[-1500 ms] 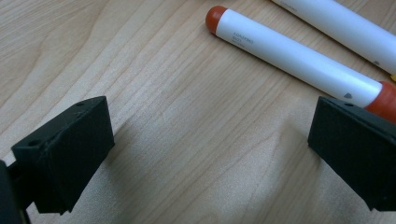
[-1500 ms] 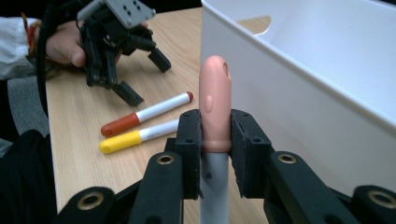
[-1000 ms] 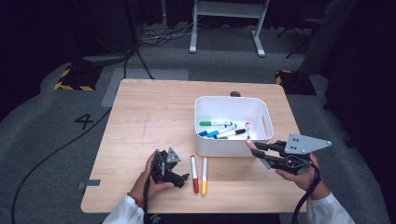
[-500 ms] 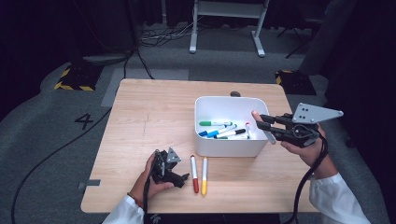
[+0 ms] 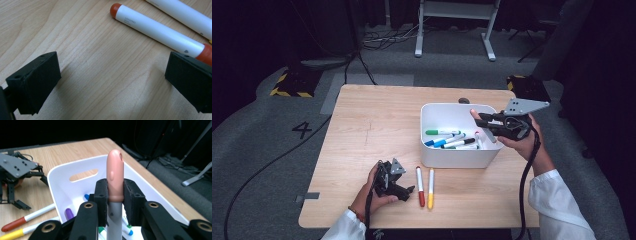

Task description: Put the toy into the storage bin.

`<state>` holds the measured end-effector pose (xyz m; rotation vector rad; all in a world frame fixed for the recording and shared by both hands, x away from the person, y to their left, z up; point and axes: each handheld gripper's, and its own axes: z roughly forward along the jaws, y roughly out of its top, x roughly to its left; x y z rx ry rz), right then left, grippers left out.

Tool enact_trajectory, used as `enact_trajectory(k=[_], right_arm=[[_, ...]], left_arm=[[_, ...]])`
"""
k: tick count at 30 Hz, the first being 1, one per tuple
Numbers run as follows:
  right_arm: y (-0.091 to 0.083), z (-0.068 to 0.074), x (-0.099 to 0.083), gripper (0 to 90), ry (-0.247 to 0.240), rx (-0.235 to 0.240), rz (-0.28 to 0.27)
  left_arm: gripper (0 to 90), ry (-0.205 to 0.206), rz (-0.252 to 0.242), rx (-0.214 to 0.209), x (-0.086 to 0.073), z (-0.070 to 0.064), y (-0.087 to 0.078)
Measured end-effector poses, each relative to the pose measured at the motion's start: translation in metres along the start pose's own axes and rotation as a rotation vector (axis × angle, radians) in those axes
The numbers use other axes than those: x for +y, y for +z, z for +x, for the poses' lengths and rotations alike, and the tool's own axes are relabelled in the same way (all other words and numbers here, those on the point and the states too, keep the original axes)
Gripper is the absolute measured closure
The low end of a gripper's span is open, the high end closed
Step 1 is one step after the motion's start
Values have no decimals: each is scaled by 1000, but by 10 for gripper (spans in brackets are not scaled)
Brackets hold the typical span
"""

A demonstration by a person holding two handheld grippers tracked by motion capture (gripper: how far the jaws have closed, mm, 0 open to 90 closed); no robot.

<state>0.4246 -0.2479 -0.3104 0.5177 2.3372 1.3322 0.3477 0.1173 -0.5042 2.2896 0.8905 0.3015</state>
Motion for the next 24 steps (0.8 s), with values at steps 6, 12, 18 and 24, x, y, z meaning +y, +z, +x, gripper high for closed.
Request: enact_trajectory(k=[6, 12, 18, 24], right_arm=[[22, -1, -13, 746, -18, 18, 96], [38, 3, -25, 746, -48, 81, 195], [51, 13, -31, 746, -101, 141, 319], [57, 19, -33, 745, -94, 178, 337]], left_arm=[[2, 0, 0, 0, 0, 0, 0], [2, 0, 0, 0, 0, 0, 0], [1, 0, 0, 0, 0, 0, 0], [2, 0, 0, 0, 0, 0, 0]])
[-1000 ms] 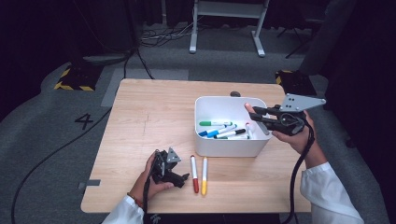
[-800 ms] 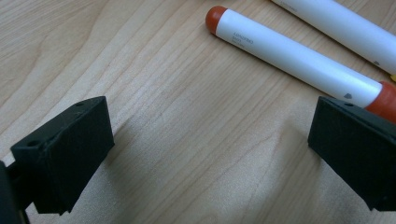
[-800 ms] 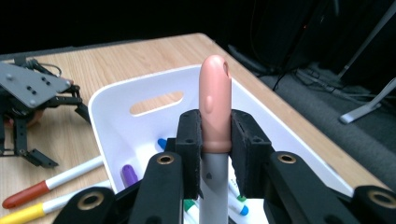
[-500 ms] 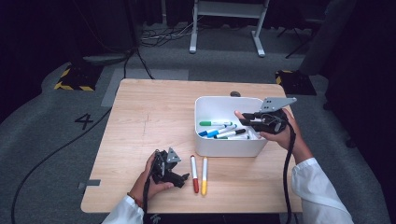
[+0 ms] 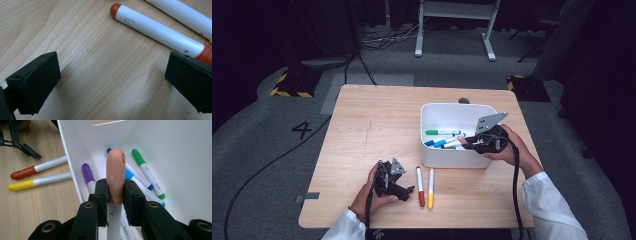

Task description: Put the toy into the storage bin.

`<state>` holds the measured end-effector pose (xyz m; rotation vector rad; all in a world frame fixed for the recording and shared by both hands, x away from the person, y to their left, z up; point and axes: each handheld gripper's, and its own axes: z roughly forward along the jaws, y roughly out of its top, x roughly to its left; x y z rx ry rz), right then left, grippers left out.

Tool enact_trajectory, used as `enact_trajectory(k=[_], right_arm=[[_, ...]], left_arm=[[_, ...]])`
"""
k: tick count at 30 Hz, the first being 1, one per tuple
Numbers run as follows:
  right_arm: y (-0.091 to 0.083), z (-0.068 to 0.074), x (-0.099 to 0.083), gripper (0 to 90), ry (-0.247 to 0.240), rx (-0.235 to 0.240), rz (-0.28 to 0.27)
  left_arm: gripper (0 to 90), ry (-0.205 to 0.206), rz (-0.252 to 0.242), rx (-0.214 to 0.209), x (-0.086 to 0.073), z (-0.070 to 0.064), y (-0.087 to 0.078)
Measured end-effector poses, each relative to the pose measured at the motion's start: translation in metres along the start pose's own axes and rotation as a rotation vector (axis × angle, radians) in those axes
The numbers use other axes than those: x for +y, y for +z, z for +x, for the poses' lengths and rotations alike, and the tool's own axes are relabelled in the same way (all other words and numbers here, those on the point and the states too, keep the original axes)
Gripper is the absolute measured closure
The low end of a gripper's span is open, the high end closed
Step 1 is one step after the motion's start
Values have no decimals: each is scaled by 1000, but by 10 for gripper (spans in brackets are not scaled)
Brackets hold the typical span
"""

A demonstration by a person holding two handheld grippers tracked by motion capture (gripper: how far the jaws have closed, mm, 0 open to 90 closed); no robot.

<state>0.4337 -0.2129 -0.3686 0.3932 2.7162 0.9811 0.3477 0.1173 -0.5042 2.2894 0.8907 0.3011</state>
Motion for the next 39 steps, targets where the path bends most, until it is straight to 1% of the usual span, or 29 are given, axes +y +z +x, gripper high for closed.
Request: enact_trajectory(k=[5, 8, 9, 10, 13, 15, 20, 27, 30, 31, 32, 34, 35, 37, 39], right_arm=[[2, 0, 2, 744, 17, 10, -1], [3, 1, 3, 733, 25, 7, -2], [4, 1, 4, 709, 27, 3, -3], [4, 1, 4, 694, 33, -11, -6], [4, 1, 3, 676, 39, -17, -11], [4, 1, 3, 643, 44, -37, -18], [2, 2, 2, 562, 63, -55, -52], [-3, 3, -2, 440, 117, -90, -130], [-10, 6, -3, 390, 144, -123, -180], [-13, 7, -3, 372, 148, -135, -188], [-16, 9, -3, 347, 150, -155, -201], [-24, 12, -4, 339, 160, -177, -237], [-27, 14, -4, 344, 162, -184, -252], [-35, 21, -4, 345, 148, -201, -267], [-43, 28, -5, 345, 132, -192, -300]], left_arm=[[2, 0, 0, 0, 0, 0, 0], [1, 0, 0, 0, 0, 0, 0], [1, 0, 0, 0, 0, 0, 0], [2, 0, 0, 0, 0, 0, 0], [2, 0, 0, 0, 0, 0, 0], [1, 0, 0, 0, 0, 0, 0], [1, 1, 0, 0, 0, 0, 0], [1, 0, 0, 0, 0, 0, 0], [1, 0, 0, 0, 0, 0, 0], [1, 0, 0, 0, 0, 0, 0], [2, 0, 0, 0, 0, 0, 0], [1, 1, 0, 0, 0, 0, 0], [1, 0, 0, 0, 0, 0, 0], [1, 3, 0, 0, 0, 0, 0], [1, 3, 0, -1, 0, 0, 0]])
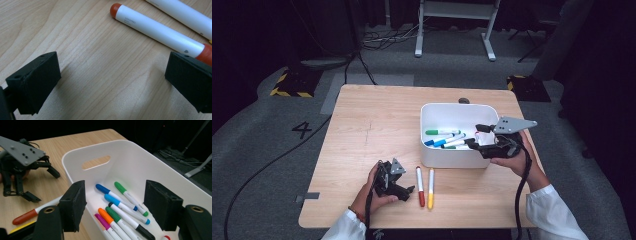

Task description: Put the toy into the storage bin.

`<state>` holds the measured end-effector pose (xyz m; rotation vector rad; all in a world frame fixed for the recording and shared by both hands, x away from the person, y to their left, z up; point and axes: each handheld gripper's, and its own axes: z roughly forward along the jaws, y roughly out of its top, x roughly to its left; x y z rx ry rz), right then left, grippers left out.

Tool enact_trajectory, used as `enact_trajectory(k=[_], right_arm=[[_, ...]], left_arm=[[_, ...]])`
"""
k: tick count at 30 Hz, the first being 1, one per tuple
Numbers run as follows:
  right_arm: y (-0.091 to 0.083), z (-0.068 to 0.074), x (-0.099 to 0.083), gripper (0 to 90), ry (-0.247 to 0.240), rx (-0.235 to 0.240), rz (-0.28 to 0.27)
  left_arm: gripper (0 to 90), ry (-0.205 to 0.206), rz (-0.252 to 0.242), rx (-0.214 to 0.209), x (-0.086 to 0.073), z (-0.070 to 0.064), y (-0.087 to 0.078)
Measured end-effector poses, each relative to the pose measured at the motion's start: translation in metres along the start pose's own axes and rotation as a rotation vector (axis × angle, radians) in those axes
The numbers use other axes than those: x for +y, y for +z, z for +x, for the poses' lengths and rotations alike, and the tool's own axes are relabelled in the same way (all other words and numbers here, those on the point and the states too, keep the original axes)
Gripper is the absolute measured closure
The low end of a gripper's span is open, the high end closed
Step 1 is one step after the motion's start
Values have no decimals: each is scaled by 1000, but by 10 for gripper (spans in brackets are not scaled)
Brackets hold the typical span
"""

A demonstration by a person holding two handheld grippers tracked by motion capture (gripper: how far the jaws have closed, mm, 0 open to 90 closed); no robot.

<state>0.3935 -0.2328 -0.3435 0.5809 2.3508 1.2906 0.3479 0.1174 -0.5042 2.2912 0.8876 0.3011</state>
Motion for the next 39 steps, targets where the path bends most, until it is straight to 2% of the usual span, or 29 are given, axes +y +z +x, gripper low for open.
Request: enact_trajectory(k=[2, 6, 10, 14, 18, 23, 27, 28, 32, 37, 39], right_arm=[[-10, 8, 0, 343, -11, -7, -25], [-22, 24, -5, 343, -20, 14, -71], [-23, 39, -14, 343, -44, 39, -59], [-23, 51, -25, 343, -30, 73, -68], [-18, 60, -33, 343, -26, 87, -58], [1, 75, -48, 343, -18, 108, -30], [25, 88, -61, 344, -20, 127, 15], [33, 92, -65, 344, -13, 146, 27], [55, 107, -73, 345, -16, 175, 65], [72, 123, -79, 346, -8, 202, 78], [78, 128, -81, 346, -11, 197, 90]], left_arm=[[1, -2, 0, 0, 0, 0, 0], [1, -2, 0, 0, 0, 0, 0], [1, -3, 0, 1, 0, 0, 0], [1, 0, 0, 0, 0, 0, 0], [1, -3, -1, 1, 0, 0, 0], [2, -3, -1, 1, 0, 0, 0], [2, -3, 0, 1, 0, 0, 0], [2, -3, -1, 1, 0, 0, 0], [2, -2, -1, 1, 0, 0, 0], [2, -7, -3, 1, 0, 0, 0], [2, -1, 1, 1, 0, 0, 0]])
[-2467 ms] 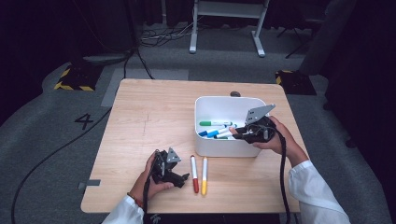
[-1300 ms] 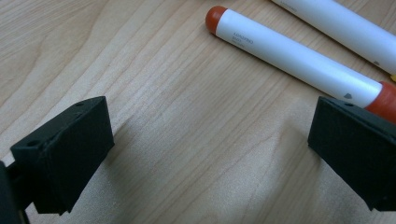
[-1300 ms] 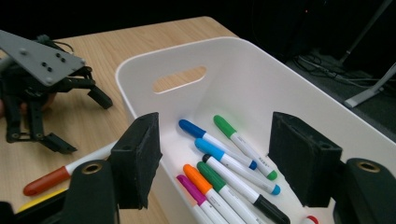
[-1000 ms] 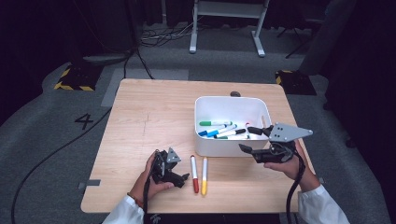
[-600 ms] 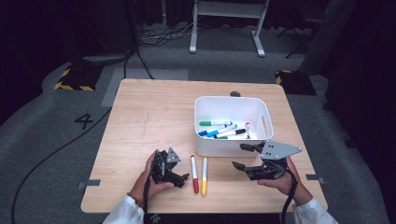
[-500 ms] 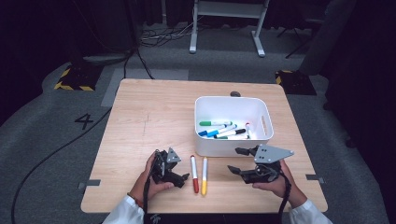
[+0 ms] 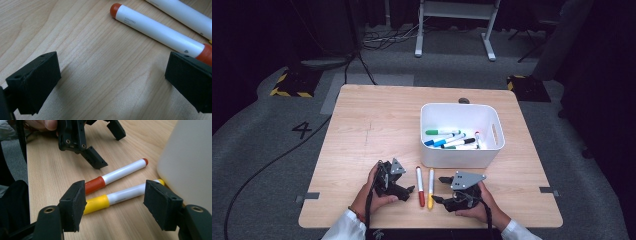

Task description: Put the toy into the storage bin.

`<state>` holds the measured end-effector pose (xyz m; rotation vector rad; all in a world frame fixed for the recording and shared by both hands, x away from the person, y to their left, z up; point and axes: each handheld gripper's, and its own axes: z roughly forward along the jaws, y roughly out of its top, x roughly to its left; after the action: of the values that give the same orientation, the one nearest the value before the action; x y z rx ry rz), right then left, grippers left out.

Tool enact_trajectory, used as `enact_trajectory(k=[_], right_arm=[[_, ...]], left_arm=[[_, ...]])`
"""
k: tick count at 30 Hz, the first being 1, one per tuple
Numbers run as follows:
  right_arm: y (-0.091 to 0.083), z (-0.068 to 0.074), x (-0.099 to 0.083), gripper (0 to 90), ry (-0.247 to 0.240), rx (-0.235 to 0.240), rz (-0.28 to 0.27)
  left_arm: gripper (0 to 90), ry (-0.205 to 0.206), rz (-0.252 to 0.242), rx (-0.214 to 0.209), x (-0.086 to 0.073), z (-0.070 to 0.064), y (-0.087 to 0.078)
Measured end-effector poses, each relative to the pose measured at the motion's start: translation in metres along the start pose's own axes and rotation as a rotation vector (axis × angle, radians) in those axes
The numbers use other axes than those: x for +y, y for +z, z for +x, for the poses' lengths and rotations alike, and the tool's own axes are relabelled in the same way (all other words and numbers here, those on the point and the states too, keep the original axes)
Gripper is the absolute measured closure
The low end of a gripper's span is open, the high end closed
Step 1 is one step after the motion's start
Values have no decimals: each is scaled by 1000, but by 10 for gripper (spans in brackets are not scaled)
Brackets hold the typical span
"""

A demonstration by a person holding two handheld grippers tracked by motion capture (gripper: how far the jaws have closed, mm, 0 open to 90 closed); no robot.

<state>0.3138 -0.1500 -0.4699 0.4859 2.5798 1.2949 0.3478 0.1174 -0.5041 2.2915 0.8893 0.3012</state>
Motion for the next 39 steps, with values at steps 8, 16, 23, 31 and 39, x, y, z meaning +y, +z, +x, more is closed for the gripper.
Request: enact_trajectory(k=[8, 16, 23, 31, 39], right_arm=[[23, 6, -3, 345, 26, -14, 23], [29, 4, -12, 349, 25, -52, 66], [12, -16, -34, 435, 93, -84, 80], [-14, -38, -52, 590, 133, -117, 82], [-25, -47, -61, 710, 122, -103, 74]], left_arm=[[2, -3, -2, 0, 0, 0, 0], [4, 3, -2, 0, 0, 0, 0], [4, -6, -3, 4, -1, -1, 0], [4, -5, -4, 4, -1, -1, 0], [4, -5, -4, 3, -1, -1, 0]])
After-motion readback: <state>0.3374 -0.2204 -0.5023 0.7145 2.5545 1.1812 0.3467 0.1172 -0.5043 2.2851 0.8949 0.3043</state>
